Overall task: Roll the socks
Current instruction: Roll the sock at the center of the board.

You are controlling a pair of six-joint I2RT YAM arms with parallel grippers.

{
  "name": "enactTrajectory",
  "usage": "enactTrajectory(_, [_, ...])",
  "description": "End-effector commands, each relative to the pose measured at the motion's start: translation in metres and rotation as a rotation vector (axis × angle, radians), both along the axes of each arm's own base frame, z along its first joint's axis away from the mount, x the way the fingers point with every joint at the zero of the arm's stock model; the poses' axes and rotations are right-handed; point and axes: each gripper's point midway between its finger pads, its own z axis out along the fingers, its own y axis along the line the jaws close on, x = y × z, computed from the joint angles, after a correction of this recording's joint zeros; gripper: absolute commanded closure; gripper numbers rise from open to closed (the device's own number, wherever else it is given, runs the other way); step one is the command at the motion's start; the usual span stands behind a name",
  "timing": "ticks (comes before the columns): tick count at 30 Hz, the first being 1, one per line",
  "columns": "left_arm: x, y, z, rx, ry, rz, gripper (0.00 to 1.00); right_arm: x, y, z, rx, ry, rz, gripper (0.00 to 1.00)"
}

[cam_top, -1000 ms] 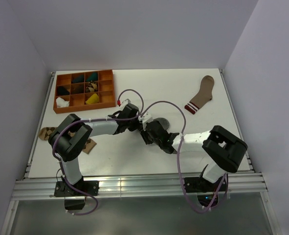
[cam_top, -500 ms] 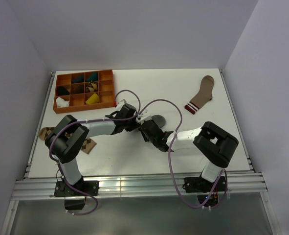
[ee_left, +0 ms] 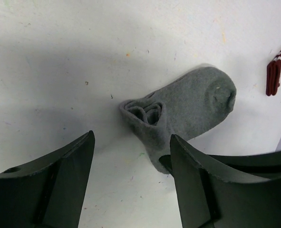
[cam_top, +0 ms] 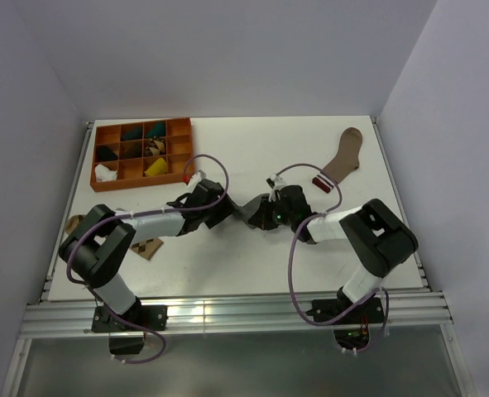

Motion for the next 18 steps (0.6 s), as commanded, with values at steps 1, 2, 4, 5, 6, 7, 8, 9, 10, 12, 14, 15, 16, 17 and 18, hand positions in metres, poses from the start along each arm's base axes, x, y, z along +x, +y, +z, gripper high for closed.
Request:
enactTrajectory(1, [0.008,-0.01,0.022,-0.082,-0.075,-0.009,0.3,-0.017,0.008,0.004,0.191,0.15,0.064,1.0])
enactTrajectory(2, [0.008,-0.011,0.022,-0.086,-0.079,-0.017,0.3,-0.021,0.01,0.007,0.231,0.179,0.09,1.0])
enactTrajectory(4, [0.008,-0.014,0.022,-0.097,-0.085,-0.034,0.3,-0.016,0.006,0.007,0.305,0.224,0.059,1.0])
enactTrajectory(5, [0.009,-0.016,0.022,-0.1,-0.088,-0.037,0.3,-0.015,0.005,0.009,0.333,0.241,0.057,1.0])
enactTrajectory(6, [0.009,-0.016,0.021,-0.099,-0.09,-0.043,0.3,-0.019,0.003,0.005,0.356,0.274,0.061,1.0])
enactTrajectory(7, [0.008,-0.018,0.021,-0.103,-0.092,-0.05,0.3,-0.014,0.003,0.009,0.391,0.278,0.047,1.0])
enactTrajectory(8, [0.008,-0.018,0.02,-0.105,-0.094,-0.053,0.31,-0.01,-0.002,0.008,0.401,0.285,0.026,1.0])
enactTrajectory(9, [0.007,-0.019,0.02,-0.105,-0.096,-0.058,0.31,-0.01,-0.005,0.003,0.396,0.305,0.01,1.0])
enactTrajectory(10, [0.007,-0.02,0.02,-0.109,-0.101,-0.063,0.31,-0.009,-0.007,0.0,0.392,0.315,-0.002,1.0])
enactTrajectory(12, [0.006,-0.021,0.018,-0.104,-0.1,-0.071,0.31,-0.01,-0.01,-0.006,0.379,0.34,-0.021,1.0])
enactTrajectory(14, [0.004,-0.023,0.014,-0.095,-0.087,-0.079,0.32,-0.009,-0.012,-0.009,0.381,0.358,-0.052,1.0])
enactTrajectory(15, [0.005,-0.024,0.012,-0.091,-0.084,-0.083,0.32,-0.009,-0.014,-0.012,0.379,0.374,-0.064,1.0])
enactTrajectory(16, [0.005,-0.025,0.008,-0.085,-0.077,-0.086,0.33,-0.01,-0.015,-0.014,0.384,0.391,-0.075,1.0])
enactTrajectory(17, [0.004,-0.026,0.006,-0.083,-0.073,-0.089,0.33,-0.01,-0.015,-0.017,0.384,0.404,-0.081,1.0])
enactTrajectory(18, [0.004,-0.026,0.005,-0.081,-0.07,-0.093,0.34,-0.009,-0.017,-0.018,0.386,0.412,-0.09,1.0])
